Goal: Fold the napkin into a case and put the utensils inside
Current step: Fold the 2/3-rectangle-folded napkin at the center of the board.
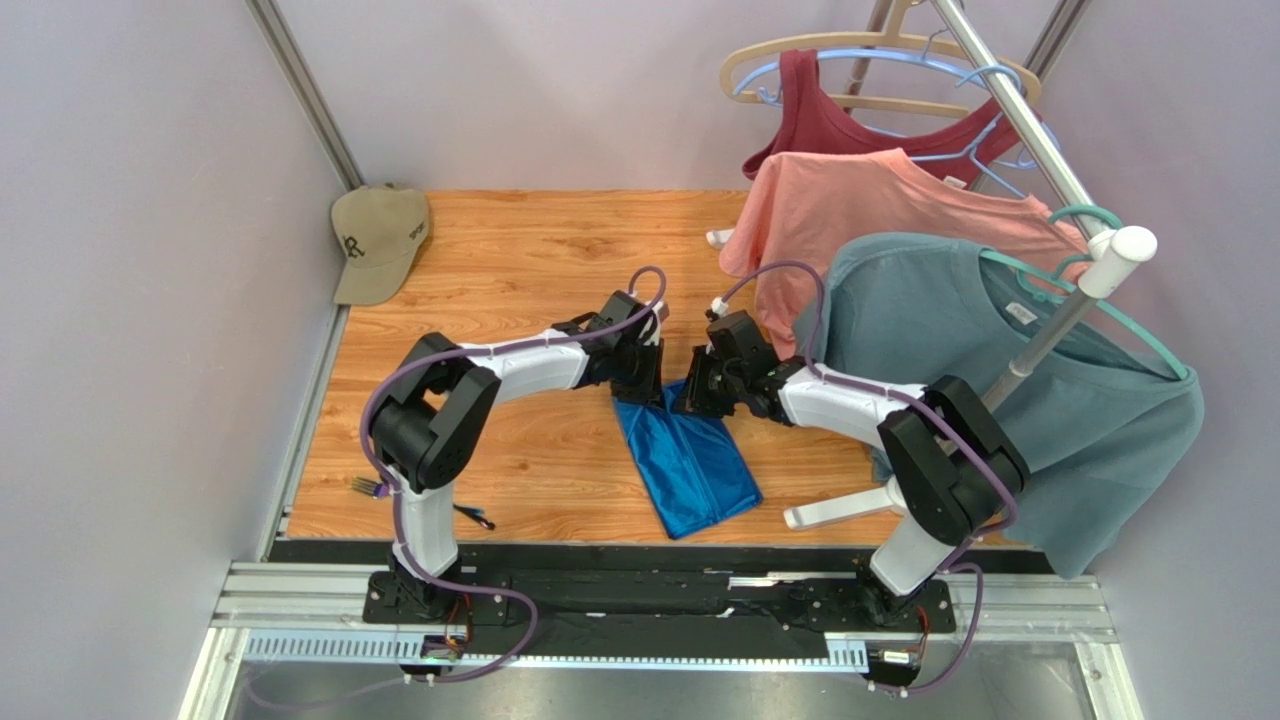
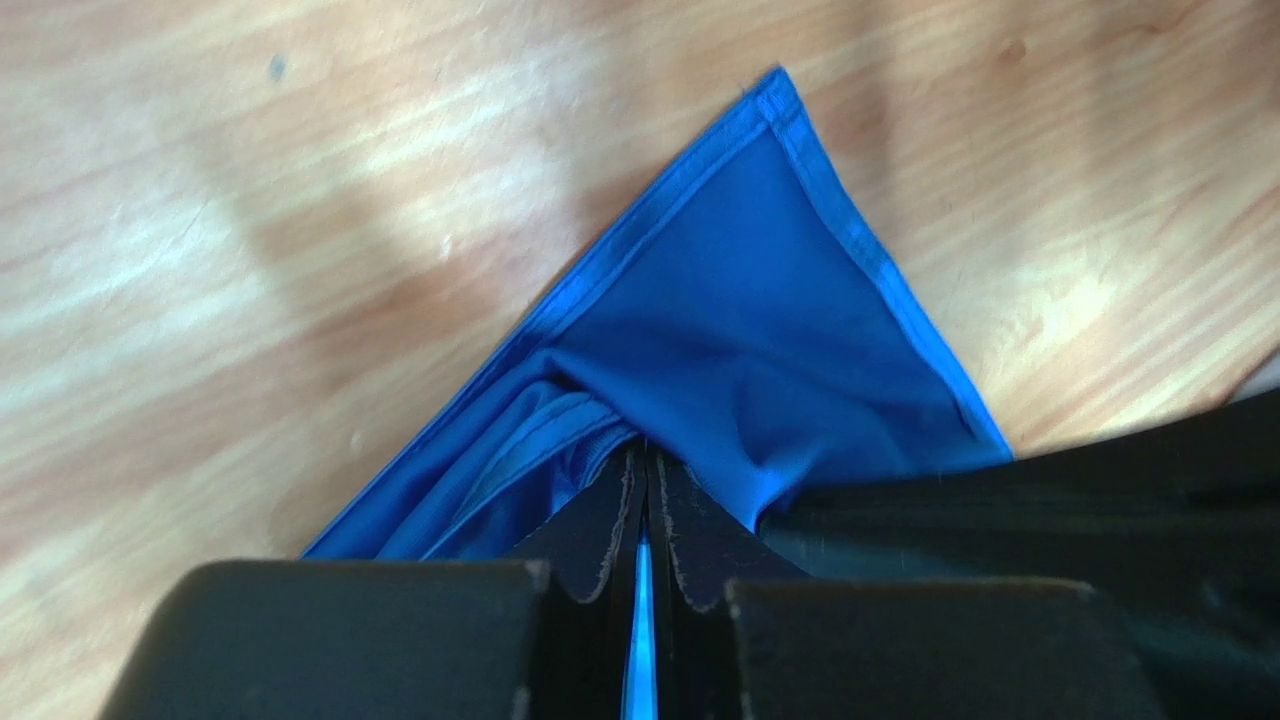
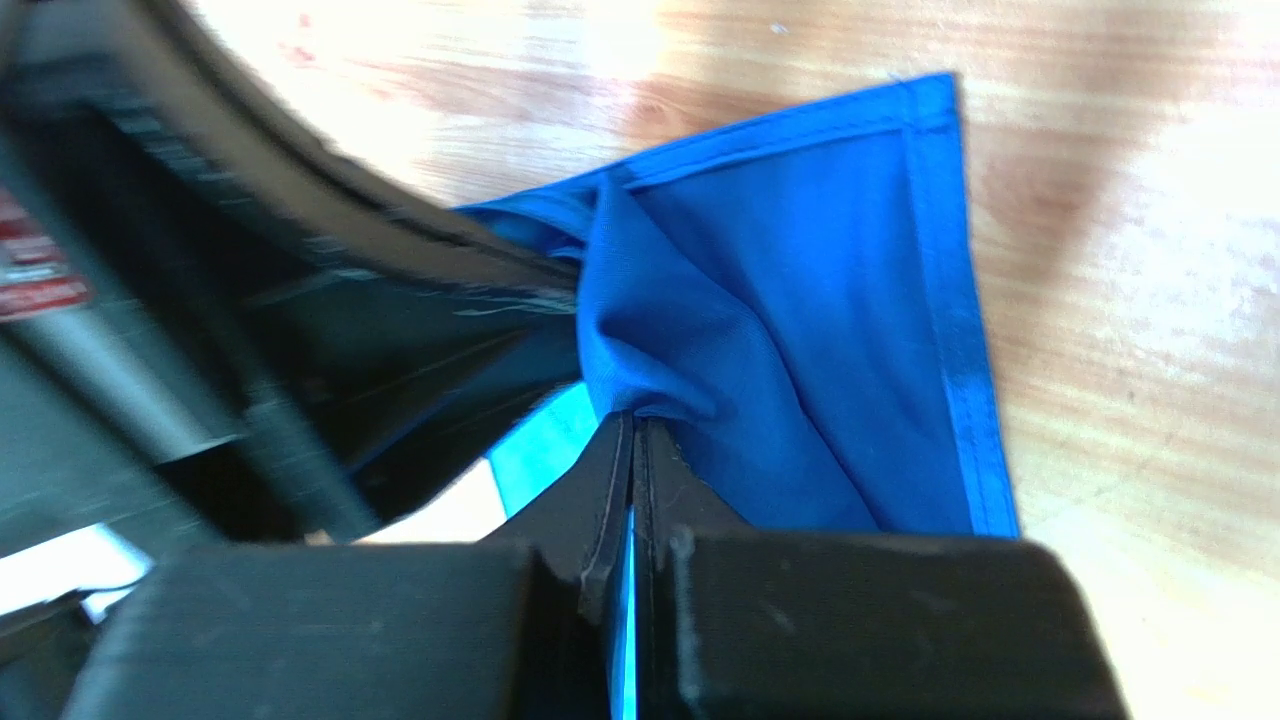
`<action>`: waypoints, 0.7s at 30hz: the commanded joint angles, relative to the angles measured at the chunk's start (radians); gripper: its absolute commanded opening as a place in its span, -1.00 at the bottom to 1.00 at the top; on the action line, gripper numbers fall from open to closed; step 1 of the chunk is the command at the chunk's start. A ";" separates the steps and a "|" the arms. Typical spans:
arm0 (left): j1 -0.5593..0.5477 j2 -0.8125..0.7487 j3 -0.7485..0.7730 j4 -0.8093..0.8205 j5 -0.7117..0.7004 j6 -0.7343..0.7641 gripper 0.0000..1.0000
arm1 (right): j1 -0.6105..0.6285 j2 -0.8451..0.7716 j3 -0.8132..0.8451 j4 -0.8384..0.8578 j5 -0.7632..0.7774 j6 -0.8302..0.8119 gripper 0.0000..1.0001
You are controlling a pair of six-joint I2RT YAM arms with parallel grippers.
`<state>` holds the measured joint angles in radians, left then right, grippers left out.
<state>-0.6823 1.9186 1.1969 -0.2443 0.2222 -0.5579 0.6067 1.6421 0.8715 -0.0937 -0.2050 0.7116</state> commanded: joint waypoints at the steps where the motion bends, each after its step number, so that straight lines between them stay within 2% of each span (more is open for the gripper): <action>1: 0.023 -0.105 -0.046 0.048 0.035 0.021 -0.85 | 0.045 -0.005 0.040 -0.032 0.151 0.026 -1.00; 6: 0.024 -0.127 -0.046 0.042 0.084 0.001 -0.85 | 0.047 0.004 0.058 -0.044 0.180 -0.041 -1.00; 12: 0.020 -0.119 -0.037 0.039 0.114 -0.005 -0.86 | -0.027 0.033 0.118 -0.110 0.171 -0.191 -0.95; 13: 0.021 -0.119 -0.039 0.040 0.115 -0.007 -0.86 | -0.062 0.032 0.122 -0.126 0.155 -0.201 -0.87; 14: 0.018 -0.122 -0.042 0.040 0.120 -0.005 -0.85 | -0.079 0.028 0.129 -0.138 0.153 -0.208 -0.65; 16: 0.004 -0.131 -0.046 0.045 0.124 -0.002 -0.78 | -0.123 0.018 0.139 -0.176 0.116 -0.242 -0.40; 17: -0.002 -0.133 -0.045 0.045 0.126 -0.002 -0.74 | -0.131 0.013 0.142 -0.192 0.115 -0.253 -0.19; 20: -0.042 -0.142 -0.034 0.046 0.118 -0.022 -0.52 | -0.143 0.012 0.187 -0.322 0.110 -0.297 -0.05; 21: -0.054 -0.144 -0.025 0.048 0.115 -0.028 -0.45 | -0.142 0.002 0.155 -0.330 0.098 -0.296 -0.02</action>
<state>-0.6861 1.8320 1.1503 -0.2256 0.3233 -0.5678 0.4644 1.6688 1.0016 -0.3000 -0.0799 0.4938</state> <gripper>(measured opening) 0.227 0.467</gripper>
